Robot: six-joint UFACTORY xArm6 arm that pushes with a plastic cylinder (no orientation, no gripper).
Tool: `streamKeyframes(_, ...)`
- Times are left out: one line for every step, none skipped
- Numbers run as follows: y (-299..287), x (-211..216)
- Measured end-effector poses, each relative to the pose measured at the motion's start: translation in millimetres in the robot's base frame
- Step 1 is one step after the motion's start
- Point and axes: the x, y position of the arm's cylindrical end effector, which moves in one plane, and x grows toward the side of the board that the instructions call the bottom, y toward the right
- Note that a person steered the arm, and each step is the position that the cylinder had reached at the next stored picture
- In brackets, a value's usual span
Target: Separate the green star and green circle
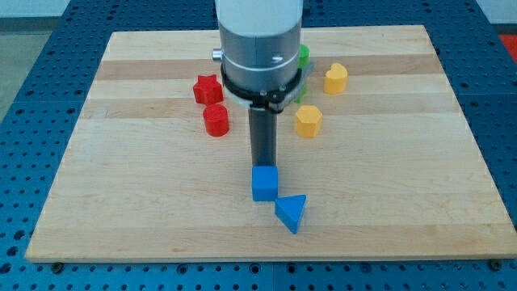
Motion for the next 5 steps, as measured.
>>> streamKeyframes(0, 7)
streamKeyframes(0, 7)
streamKeyframes(0, -12)
streamKeyframes(0, -35)
streamKeyframes(0, -57)
